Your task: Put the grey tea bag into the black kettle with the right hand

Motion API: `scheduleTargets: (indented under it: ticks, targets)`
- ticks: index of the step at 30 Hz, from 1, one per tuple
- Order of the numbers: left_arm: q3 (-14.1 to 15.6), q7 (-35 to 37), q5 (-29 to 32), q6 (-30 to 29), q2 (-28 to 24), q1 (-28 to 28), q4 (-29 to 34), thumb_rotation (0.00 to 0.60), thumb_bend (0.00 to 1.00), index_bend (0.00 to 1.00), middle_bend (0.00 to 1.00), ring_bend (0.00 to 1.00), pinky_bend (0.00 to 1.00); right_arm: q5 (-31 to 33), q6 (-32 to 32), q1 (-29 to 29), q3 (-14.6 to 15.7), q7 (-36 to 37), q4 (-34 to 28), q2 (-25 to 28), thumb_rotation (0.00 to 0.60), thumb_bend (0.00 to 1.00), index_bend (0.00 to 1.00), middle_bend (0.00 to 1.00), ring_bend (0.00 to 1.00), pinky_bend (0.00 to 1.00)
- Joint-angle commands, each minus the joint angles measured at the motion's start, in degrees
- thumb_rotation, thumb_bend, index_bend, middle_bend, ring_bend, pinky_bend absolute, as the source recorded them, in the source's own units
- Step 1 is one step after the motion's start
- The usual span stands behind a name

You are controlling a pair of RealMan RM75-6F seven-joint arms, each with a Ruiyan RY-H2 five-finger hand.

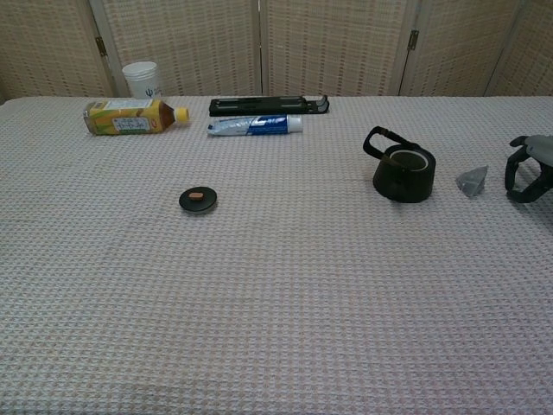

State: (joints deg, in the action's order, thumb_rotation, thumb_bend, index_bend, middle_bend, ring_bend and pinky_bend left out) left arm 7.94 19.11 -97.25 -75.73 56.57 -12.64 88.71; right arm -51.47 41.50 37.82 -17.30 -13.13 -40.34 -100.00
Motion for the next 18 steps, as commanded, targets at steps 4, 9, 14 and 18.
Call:
scheduleTargets:
  ticks: [4,9,14,18]
  targets:
    - [0.01,0.36,-0.13,-0.30,0.07,0.07,-0.31,0.600,0.10,0.00,0.01,0.14,0.33,-0.74,0.72,0.00,-0.13,0.50,0.32,-0.31,0.600,0.35,0.58,0.03,0.00,0.00]
    - [-0.04,0.73,-0.15,-0.64,0.19,0.17,-0.68,0.600,0.10,0.00,0.01,0.14,0.33,-1.15,0.81,0.20,-0.38,0.83,0.96,-0.45,0.600,0.35,0.59,0.04,0.00,0.00]
    - [-0.13,1.05,0.18,-0.64,0.33,0.23,-1.07,0.600,0.10,0.00,0.01,0.14,0.33,-1.36,0.28,0.54,-0.51,0.77,1.97,-0.69,0.600,0.36,0.60,0.04,0.00,0.00]
    - [-0.17,1.17,0.29,-0.66,0.43,0.27,-1.25,0.600,0.10,0.00,0.01,0.14,0.33,-1.59,-0.41,0.91,-0.53,0.74,2.91,-1.03,0.600,0.37,0.61,0.05,0.00,0.00]
